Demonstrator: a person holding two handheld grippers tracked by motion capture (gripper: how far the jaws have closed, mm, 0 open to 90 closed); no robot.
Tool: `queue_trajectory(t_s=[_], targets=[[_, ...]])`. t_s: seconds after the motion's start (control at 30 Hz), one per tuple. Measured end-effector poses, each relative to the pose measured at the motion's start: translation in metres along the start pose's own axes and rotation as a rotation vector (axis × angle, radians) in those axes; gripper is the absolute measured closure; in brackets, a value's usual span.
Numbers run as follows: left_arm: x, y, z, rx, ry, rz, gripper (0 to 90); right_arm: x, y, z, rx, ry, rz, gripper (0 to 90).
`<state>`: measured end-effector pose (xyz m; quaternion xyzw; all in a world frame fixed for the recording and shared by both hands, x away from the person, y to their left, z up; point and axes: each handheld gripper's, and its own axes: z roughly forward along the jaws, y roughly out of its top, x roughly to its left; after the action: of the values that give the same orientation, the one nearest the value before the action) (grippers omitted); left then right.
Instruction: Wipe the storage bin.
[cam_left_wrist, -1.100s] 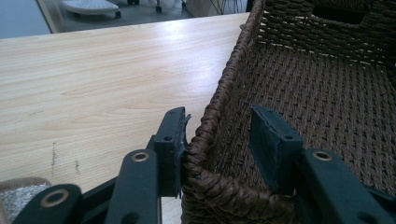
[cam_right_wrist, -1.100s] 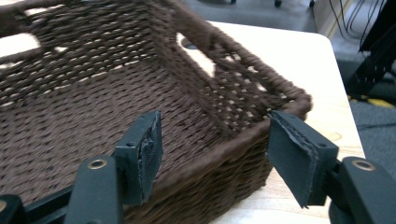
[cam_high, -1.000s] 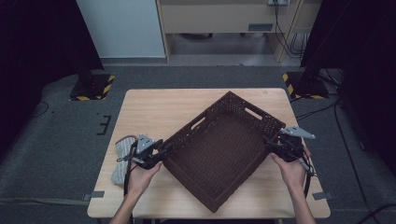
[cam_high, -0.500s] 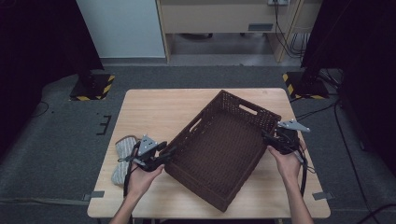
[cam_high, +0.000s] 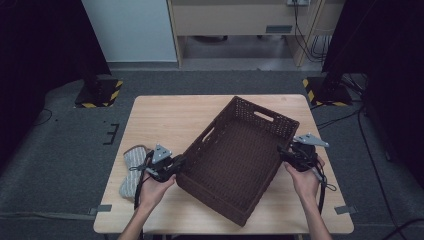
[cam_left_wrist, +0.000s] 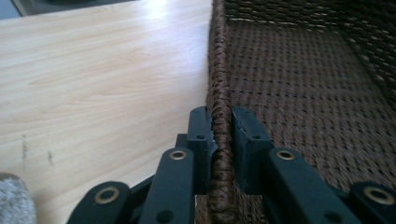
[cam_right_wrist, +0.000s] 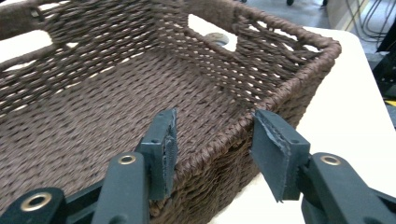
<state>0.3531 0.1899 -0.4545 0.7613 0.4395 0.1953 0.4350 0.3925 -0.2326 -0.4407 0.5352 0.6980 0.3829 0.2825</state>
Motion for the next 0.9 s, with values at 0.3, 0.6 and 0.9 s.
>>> queue_trajectory(t_s=[0.3,0.6,0.9], targets=[[-0.002,0.005,-0.004,-0.046,0.008,0.015,68.6,-0.002,0.008,0.014,-0.019,0.009,0.013,48.1],[-0.004,0.007,0.0,-0.026,-0.007,0.027,77.2,0.012,-0.004,-0.003,-0.003,0.045,-0.028,51.0],[-0.016,0.0,-0.005,-0.012,-0.018,0.032,74.7,0.01,0.005,0.013,-0.01,0.009,-0.03,57.9]])
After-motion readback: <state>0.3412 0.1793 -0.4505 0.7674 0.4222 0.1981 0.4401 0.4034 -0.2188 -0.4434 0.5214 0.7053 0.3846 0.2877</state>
